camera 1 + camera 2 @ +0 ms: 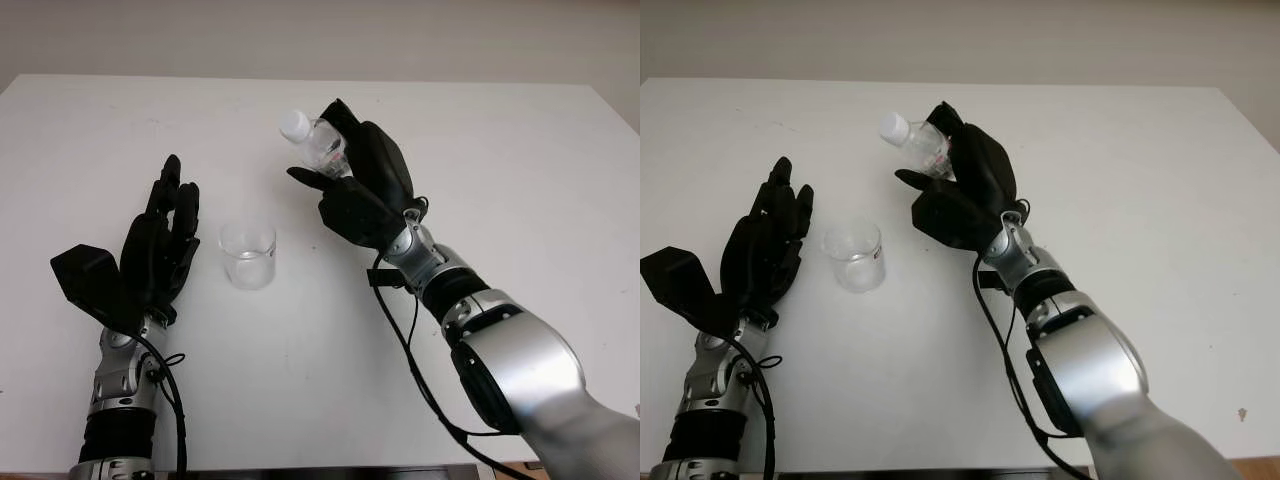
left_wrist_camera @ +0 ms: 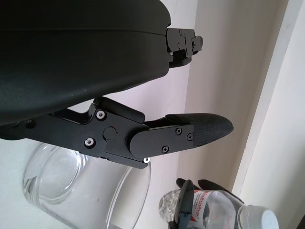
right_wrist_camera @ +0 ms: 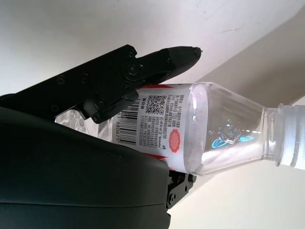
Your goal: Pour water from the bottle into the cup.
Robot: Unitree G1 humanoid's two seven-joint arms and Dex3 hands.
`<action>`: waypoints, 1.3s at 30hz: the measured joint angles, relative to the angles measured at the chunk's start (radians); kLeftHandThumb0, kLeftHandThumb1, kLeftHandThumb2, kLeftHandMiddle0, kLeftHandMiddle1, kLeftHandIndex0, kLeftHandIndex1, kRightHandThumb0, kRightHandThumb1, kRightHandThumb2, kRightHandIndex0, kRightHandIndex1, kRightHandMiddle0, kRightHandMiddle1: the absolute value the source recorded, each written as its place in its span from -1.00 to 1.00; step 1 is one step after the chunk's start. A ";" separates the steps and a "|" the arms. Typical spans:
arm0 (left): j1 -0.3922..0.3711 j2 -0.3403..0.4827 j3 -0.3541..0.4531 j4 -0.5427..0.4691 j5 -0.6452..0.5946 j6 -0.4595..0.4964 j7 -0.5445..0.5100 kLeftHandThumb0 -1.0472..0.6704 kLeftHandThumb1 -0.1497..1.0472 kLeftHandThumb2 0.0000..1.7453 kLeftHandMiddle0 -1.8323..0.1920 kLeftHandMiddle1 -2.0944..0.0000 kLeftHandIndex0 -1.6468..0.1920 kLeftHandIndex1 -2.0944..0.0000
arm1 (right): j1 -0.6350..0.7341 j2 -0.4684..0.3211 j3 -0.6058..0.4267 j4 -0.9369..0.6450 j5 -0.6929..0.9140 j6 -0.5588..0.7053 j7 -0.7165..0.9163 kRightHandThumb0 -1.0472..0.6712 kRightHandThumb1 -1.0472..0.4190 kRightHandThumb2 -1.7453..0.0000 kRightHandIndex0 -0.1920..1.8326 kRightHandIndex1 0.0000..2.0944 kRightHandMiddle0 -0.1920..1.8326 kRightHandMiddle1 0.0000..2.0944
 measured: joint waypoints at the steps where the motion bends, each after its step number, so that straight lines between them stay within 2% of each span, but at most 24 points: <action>1: 0.000 -0.002 -0.001 0.000 0.001 0.000 0.000 -0.59 1.00 -0.39 0.86 0.95 0.85 0.95 | -0.003 -0.004 0.014 0.000 -0.014 0.000 -0.006 -0.27 -1.00 0.68 0.38 1.00 0.07 1.00; 9: 0.002 -0.010 -0.003 0.003 0.005 -0.010 0.003 -0.61 1.00 -0.39 0.86 0.95 0.85 0.95 | -0.013 -0.033 0.145 0.012 -0.153 0.021 -0.076 -0.25 -1.00 0.77 0.43 1.00 0.02 1.00; 20: 0.002 -0.018 -0.003 0.018 0.005 -0.026 0.003 -0.61 1.00 -0.40 0.86 0.95 0.84 0.95 | -0.060 -0.060 0.279 0.017 -0.284 0.025 -0.190 -0.26 -1.00 0.75 0.38 1.00 -0.02 1.00; 25: 0.001 -0.022 -0.003 0.026 0.005 -0.039 0.003 -0.60 1.00 -0.39 0.85 0.95 0.84 0.95 | -0.068 -0.062 0.322 0.018 -0.326 0.036 -0.254 -0.25 -1.00 0.79 0.32 1.00 -0.08 1.00; 29: 0.000 -0.024 -0.003 0.030 0.005 -0.042 0.003 -0.60 1.00 -0.39 0.86 0.95 0.85 0.95 | -0.089 -0.072 0.363 0.020 -0.371 0.061 -0.317 -0.26 -1.00 0.78 0.31 1.00 -0.24 1.00; 33: -0.001 -0.026 -0.007 0.030 0.008 -0.045 0.010 -0.60 1.00 -0.38 0.85 0.95 0.84 0.95 | -0.106 -0.075 0.388 0.022 -0.394 0.061 -0.372 -0.25 -1.00 0.79 0.38 1.00 -0.16 1.00; 37: -0.001 -0.028 -0.011 0.030 0.014 -0.050 0.015 -0.60 1.00 -0.37 0.86 0.95 0.84 0.95 | -0.117 -0.077 0.423 0.024 -0.428 0.063 -0.397 -0.27 -1.00 0.87 0.37 1.00 -0.31 0.98; 39: -0.001 -0.028 -0.013 0.031 0.015 -0.051 0.016 -0.60 1.00 -0.37 0.86 0.95 0.85 0.95 | -0.121 -0.077 0.441 0.025 -0.444 0.071 -0.402 -0.29 -1.00 0.88 0.38 1.00 -0.26 0.99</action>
